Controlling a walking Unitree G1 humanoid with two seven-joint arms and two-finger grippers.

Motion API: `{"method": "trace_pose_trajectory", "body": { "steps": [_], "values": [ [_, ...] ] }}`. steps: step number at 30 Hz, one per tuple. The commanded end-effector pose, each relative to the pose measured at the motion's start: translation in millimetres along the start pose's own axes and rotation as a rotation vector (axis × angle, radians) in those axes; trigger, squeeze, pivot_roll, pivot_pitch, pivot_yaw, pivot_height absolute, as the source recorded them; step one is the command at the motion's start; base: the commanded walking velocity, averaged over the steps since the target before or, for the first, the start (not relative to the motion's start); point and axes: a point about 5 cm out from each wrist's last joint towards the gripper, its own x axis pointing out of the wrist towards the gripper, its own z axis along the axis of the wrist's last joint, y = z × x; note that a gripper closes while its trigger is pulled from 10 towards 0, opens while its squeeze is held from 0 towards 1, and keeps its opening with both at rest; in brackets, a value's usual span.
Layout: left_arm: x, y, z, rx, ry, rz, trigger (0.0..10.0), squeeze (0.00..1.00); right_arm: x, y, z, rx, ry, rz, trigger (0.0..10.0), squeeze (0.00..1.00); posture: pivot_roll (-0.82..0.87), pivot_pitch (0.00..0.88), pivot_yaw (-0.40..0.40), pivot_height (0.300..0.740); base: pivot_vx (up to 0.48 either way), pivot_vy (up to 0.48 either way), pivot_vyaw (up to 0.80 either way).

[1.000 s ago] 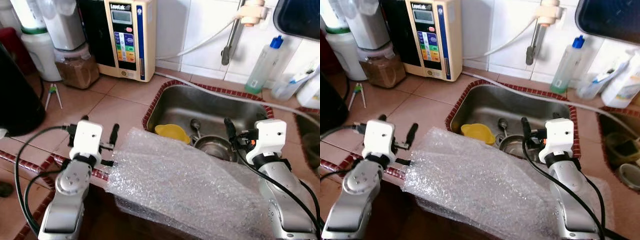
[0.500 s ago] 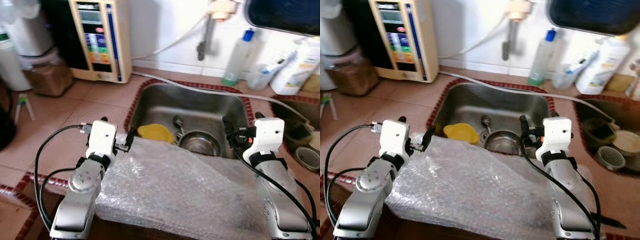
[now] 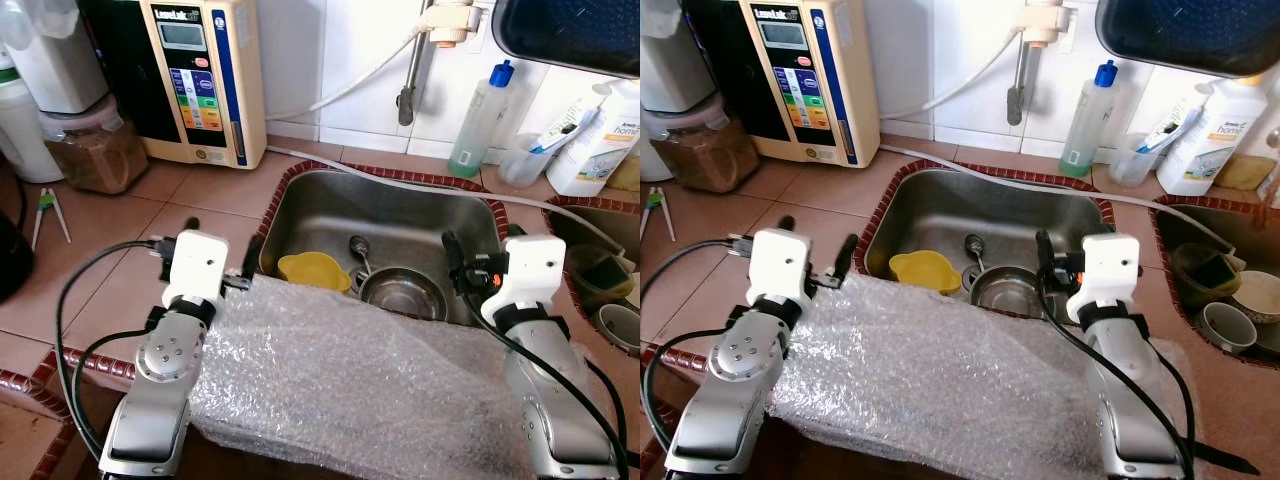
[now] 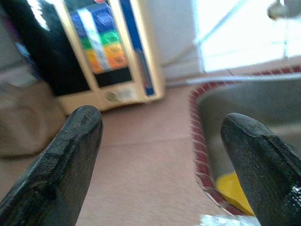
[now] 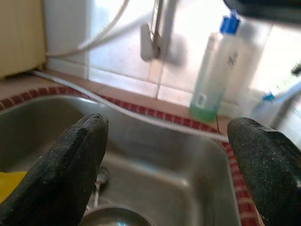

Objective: Kitchen organization

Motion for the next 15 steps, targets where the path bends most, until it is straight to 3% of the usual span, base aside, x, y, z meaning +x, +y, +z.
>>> {"method": "trace_pose_trajectory", "body": {
  "steps": [1,5,8,10,15],
  "values": [
    [-4.4,6.7,3.6,0.031,-0.020,0.043,10.0,0.00,1.9,1.6,8.2,0.003,-0.030,0.021,10.0,0.98,-0.07,0.003,0.001,0.740,0.000,0.000,0.00],
    [-13.3,24.6,12.4,0.083,-0.074,0.151,10.0,0.00,4.5,0.8,12.4,0.002,-0.047,0.028,10.0,0.90,-0.06,0.013,-0.006,0.740,0.000,0.000,0.00],
    [-12.0,20.7,17.7,0.077,-0.089,0.122,10.0,0.00,5.6,-0.1,13.6,0.003,-0.053,0.024,10.0,0.89,-0.06,0.015,-0.006,0.740,0.000,0.000,0.00],
    [-11.7,15.7,12.7,0.018,-0.040,0.115,10.0,0.00,6.4,-0.1,13.9,0.002,-0.055,0.025,10.0,0.89,-0.06,0.012,-0.006,0.740,0.000,0.000,0.00],
    [-12.5,9.9,4.8,0.045,-0.008,0.081,10.0,0.00,7.7,-1.3,14.6,0.007,-0.058,0.013,10.0,0.89,-0.07,0.008,0.001,0.740,0.000,0.000,0.00]
  ]
}}
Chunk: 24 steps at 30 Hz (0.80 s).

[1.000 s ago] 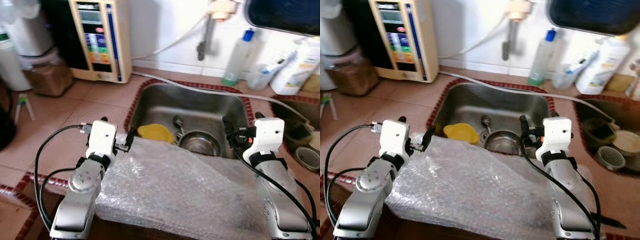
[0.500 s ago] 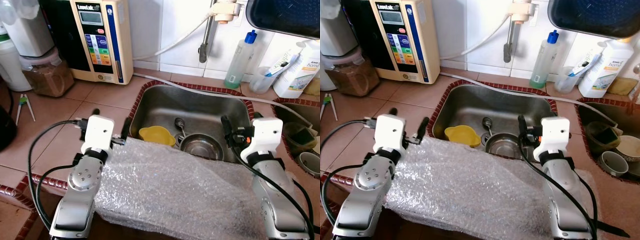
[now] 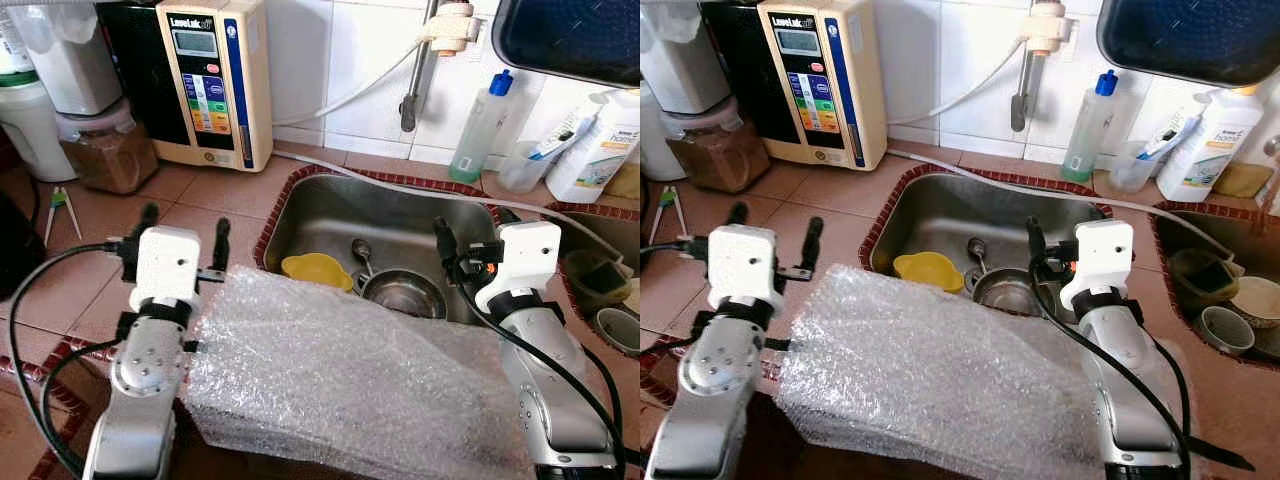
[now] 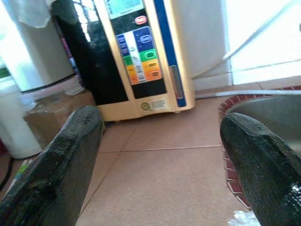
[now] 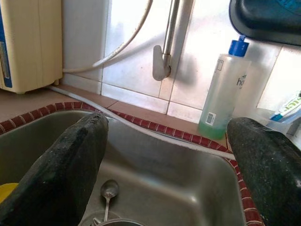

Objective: Kitchen organization

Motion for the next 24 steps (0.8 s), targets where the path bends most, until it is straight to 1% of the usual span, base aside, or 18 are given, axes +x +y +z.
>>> {"method": "trace_pose_trajectory", "body": {
  "steps": [1,3,7,10,15,18,24],
  "values": [
    [-0.3,-2.4,-4.4,0.016,0.020,-0.020,10.0,0.00,2.0,-4.0,6.3,0.001,-0.026,-0.017,10.0,0.89,-0.07,0.008,0.001,0.740,0.000,0.000,0.00],
    [0.5,-4.3,-3.3,0.021,0.014,-0.035,10.0,0.00,1.9,-4.4,6.4,0.001,-0.026,-0.020,10.0,0.89,-0.07,0.007,0.001,0.740,0.000,0.000,0.00],
    [3.6,-3.3,-0.8,0.048,0.011,-0.006,10.0,0.00,0.4,-5.0,10.2,0.006,-0.038,-0.022,10.0,0.89,-0.07,0.006,-0.003,0.740,0.000,0.000,0.00],
    [5.2,-3.0,1.7,0.029,0.009,-0.006,10.0,0.00,-0.4,-7.6,14.6,0.009,-0.053,-0.027,10.0,0.89,-0.07,0.007,-0.004,0.740,0.000,0.000,0.00],
    [7.2,-2.9,4.7,0.022,0.007,-0.003,10.0,0.00,0.6,-9.2,20.3,-0.006,-0.074,-0.021,10.0,0.89,-0.08,0.004,-0.006,0.740,0.000,0.000,0.00],
    [8.5,-4.4,3.9,0.019,0.008,-0.004,10.0,0.00,3.6,-10.0,18.5,-0.007,-0.068,-0.022,10.0,0.89,-0.07,0.000,-0.006,0.740,0.000,0.000,0.00],
    [9.1,-4.7,3.7,0.022,0.012,-0.003,10.0,0.00,4.1,-7.2,17.7,-0.003,-0.063,-0.014,10.0,0.89,-0.07,0.000,-0.006,0.740,0.000,0.000,0.00]
  ]
}}
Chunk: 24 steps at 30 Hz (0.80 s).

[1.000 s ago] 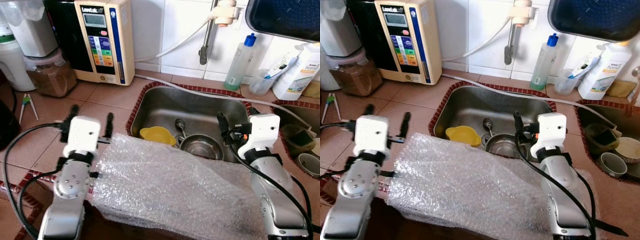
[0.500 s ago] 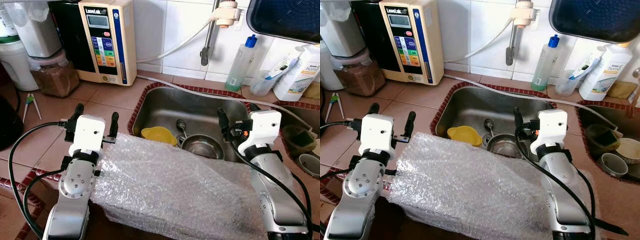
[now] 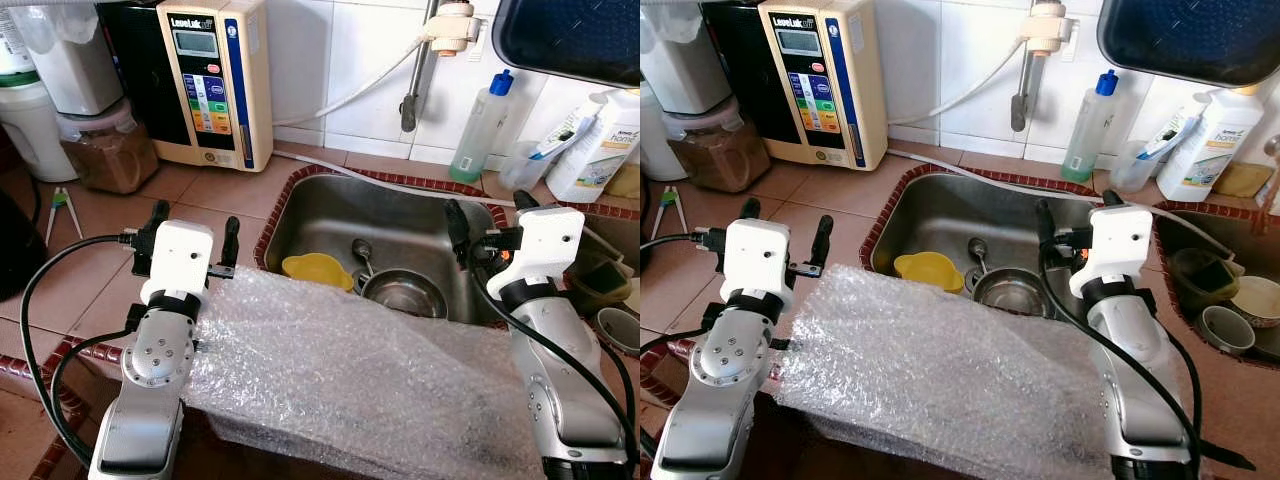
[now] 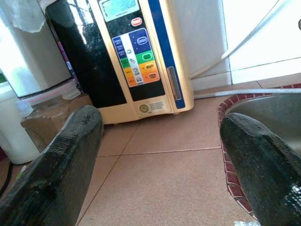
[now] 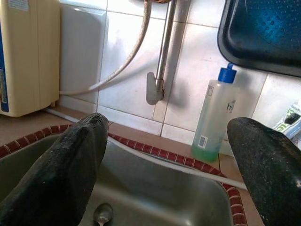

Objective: Kitchen organization

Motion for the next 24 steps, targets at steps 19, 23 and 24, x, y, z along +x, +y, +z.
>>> {"method": "trace_pose_trajectory", "body": {
  "steps": [19,23,24],
  "values": [
    [4.1,-2.5,-6.8,-0.002,0.045,-0.014,10.0,0.00,1.7,2.3,-8.7,0.011,0.042,0.007,10.0,0.89,-0.07,0.000,-0.003,0.740,0.000,0.000,0.00],
    [4.2,-2.4,-7.9,-0.003,0.050,-0.013,10.0,0.00,1.3,2.2,-10.4,0.015,0.047,0.005,10.0,0.89,-0.07,0.000,-0.002,0.740,-0.060,0.000,0.00],
    [4.2,-2.4,-8.2,-0.003,0.051,-0.013,10.0,0.00,1.3,2.3,-10.6,0.016,0.047,0.005,10.0,0.89,-0.07,0.000,-0.002,0.740,-0.240,0.000,0.00]
  ]
}}
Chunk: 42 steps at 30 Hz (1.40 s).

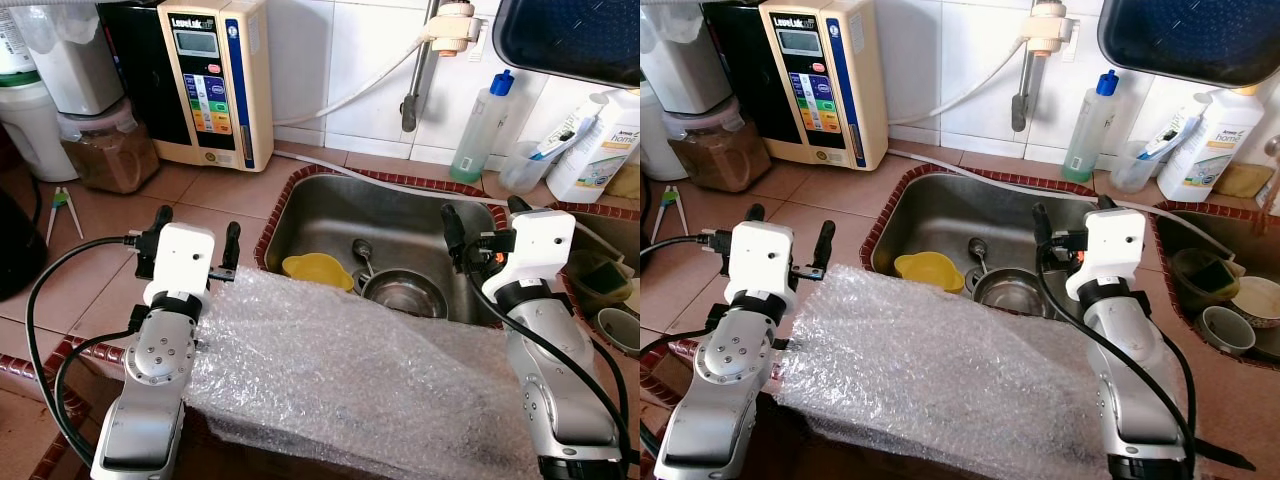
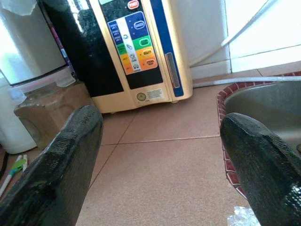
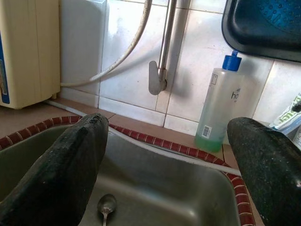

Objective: Kitchen organization

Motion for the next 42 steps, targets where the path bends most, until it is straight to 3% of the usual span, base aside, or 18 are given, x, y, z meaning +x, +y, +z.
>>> {"method": "trace_pose_trajectory", "body": {
  "steps": [1,42],
  "values": [
    [2.0,-0.8,0.0,0.001,0.008,-0.002,10.0,0.00,1.1,0.2,-1.9,0.003,0.013,0.004,10.0,0.89,-0.07,0.000,-0.001,0.740,-0.244,0.000,0.00],
    [6.1,-2.8,0.4,0.008,0.006,-0.019,10.0,0.00,5.0,2.8,-1.7,0.015,0.002,-0.006,10.0,0.89,-0.07,0.000,0.011,0.740,-0.262,0.000,0.00]
  ]
}}
